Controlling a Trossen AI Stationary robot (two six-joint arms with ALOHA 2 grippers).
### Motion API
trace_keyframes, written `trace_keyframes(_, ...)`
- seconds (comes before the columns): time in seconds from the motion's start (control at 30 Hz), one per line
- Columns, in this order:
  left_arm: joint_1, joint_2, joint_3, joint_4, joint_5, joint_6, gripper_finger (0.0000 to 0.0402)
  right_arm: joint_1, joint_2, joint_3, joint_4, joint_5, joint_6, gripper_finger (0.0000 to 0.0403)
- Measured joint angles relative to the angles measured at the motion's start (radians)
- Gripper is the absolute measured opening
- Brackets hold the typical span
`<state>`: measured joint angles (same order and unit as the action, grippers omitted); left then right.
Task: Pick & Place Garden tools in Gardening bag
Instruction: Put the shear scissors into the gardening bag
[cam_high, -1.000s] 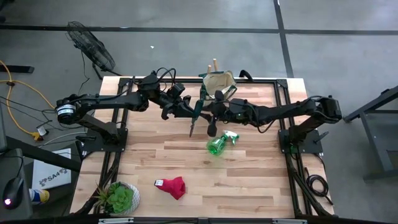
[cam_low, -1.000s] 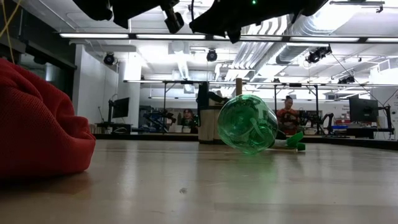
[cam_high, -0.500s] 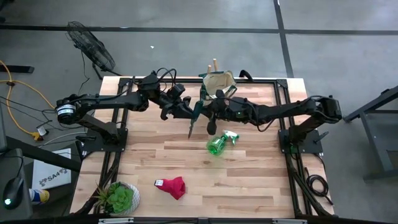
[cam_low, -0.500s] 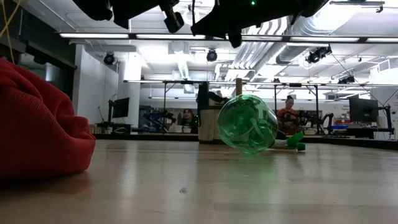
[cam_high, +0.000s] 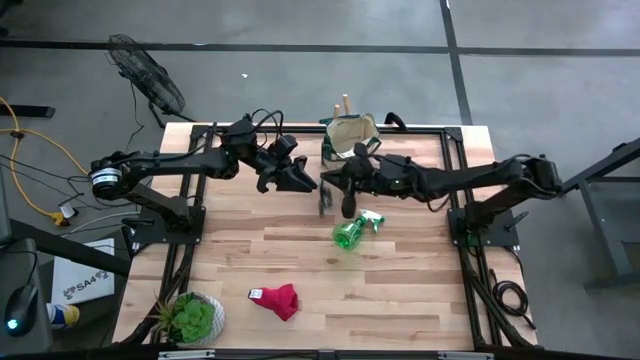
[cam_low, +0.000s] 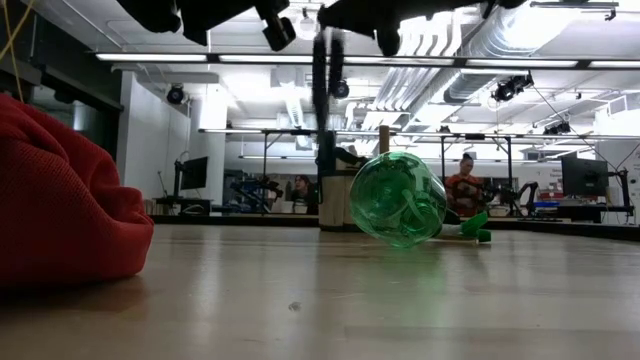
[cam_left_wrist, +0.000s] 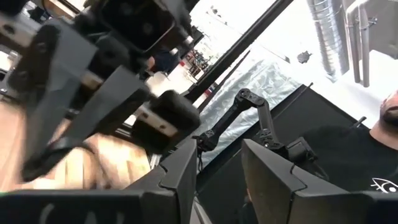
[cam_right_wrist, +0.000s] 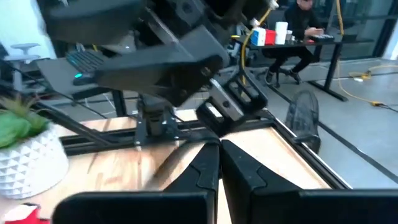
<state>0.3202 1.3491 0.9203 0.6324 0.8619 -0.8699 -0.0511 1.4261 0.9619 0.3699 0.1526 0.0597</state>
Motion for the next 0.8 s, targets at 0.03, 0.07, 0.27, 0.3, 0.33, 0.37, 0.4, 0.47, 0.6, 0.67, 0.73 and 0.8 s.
trace_keyframes(0.03, 0.000, 0.000, 0.000, 0.001, 0.000, 0.000, 0.0126, 0.003, -0.011, 0.000, -0.007, -0.001, 0.000, 0.0004)
trace_keyframes(0.07, 0.000, 0.000, 0.000, 0.001, 0.000, 0.000, 0.0126, 0.006, -0.020, 0.000, -0.013, -0.002, 0.000, 0.0003)
trace_keyframes(0.27, 0.000, 0.000, 0.000, 0.003, -0.008, 0.003, 0.0127, 0.012, -0.090, 0.000, -0.050, 0.008, 0.000, 0.0003)
trace_keyframes(0.3, 0.000, 0.000, 0.000, 0.003, -0.008, 0.004, 0.0127, 0.015, -0.105, 0.000, -0.050, 0.006, 0.000, 0.0003)
trace_keyframes(0.33, 0.000, 0.000, 0.000, 0.003, -0.008, 0.005, 0.0127, 0.017, -0.122, 0.000, -0.052, 0.005, 0.000, 0.0003)
trace_keyframes(0.37, 0.000, 0.000, 0.000, 0.003, -0.008, 0.006, 0.0127, 0.018, -0.138, 0.000, -0.053, 0.007, 0.000, 0.0003)
trace_keyframes(0.4, 0.000, 0.000, 0.000, 0.003, -0.009, 0.008, 0.0127, 0.019, -0.155, 0.004, -0.062, 0.015, 0.000, 0.0003)
trace_keyframes(0.47, 0.000, 0.000, 0.000, 0.003, -0.020, 0.009, 0.0127, 0.019, -0.192, 0.028, -0.111, 0.038, -0.006, 0.0003)
trace_keyframes(0.6, 0.000, 0.000, 0.000, 0.002, -0.056, 0.030, 0.0127, 0.010, -0.244, 0.110, -0.262, 0.078, -0.035, 0.0003)
trace_keyframes(0.67, 0.000, 0.000, 0.000, 0.002, -0.082, 0.043, 0.0127, 0.006, -0.257, 0.157, -0.349, 0.115, -0.043, 0.0003)
trace_keyframes(0.73, 0.000, 0.000, 0.000, 0.001, -0.112, 0.062, 0.0127, 0.001, -0.263, 0.210, -0.434, 0.151, -0.057, 0.0003)
trace_keyframes(0.8, 0.000, 0.000, 0.000, 0.002, -0.147, 0.084, 0.0127, -0.010, -0.264, 0.259, -0.510, 0.184, -0.063, 0.0003)
